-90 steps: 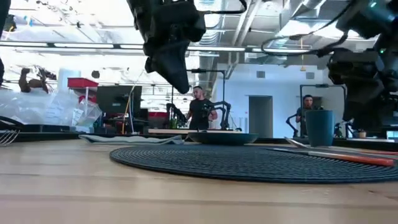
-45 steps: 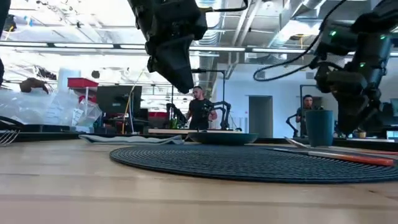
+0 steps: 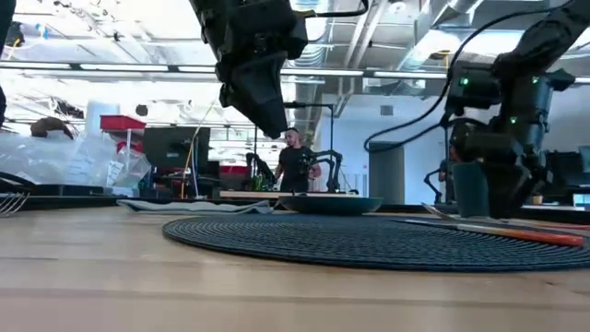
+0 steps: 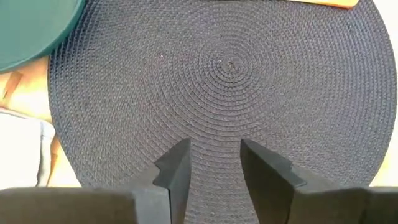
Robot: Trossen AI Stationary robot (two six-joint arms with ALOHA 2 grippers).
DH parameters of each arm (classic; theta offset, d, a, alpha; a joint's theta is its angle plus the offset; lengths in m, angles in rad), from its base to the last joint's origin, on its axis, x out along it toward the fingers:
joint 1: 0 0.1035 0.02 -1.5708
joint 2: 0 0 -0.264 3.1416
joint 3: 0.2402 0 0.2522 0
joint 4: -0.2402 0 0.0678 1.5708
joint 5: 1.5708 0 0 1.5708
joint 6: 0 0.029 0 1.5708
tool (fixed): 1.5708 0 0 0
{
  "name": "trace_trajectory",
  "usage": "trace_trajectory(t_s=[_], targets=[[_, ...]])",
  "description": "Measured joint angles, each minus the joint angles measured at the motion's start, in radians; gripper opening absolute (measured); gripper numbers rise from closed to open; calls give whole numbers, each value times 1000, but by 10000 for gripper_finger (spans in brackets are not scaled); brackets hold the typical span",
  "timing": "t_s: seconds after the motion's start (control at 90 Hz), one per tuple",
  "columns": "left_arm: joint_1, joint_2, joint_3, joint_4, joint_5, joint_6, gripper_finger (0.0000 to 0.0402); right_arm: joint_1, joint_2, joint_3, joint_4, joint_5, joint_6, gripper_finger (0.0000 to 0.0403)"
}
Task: Set table place
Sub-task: Put the orange spoon on the blue placemat to the right of the orange table knife
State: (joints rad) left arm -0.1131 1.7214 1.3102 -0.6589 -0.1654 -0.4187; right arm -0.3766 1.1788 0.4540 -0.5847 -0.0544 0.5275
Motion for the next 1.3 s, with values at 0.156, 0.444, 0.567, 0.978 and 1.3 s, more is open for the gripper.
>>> trace_trajectory(t_s=[0.156,0.444,0.567,0.978,1.3], targets=[[0,0,0,-4,0,0,123,-13,40,4,2,0,-2,132],[0,0,1,-4,0,10,123,-13,6,-1,-10,14,27,4],[0,0,1,-5,0,16,123,0,-59,17,-65,-5,72,0],[0,0,1,-3,0,15,123,311,-190,124,-42,154,462,1],[0,0,1,-2,0,16,123,464,-1,124,96,183,610,0]])
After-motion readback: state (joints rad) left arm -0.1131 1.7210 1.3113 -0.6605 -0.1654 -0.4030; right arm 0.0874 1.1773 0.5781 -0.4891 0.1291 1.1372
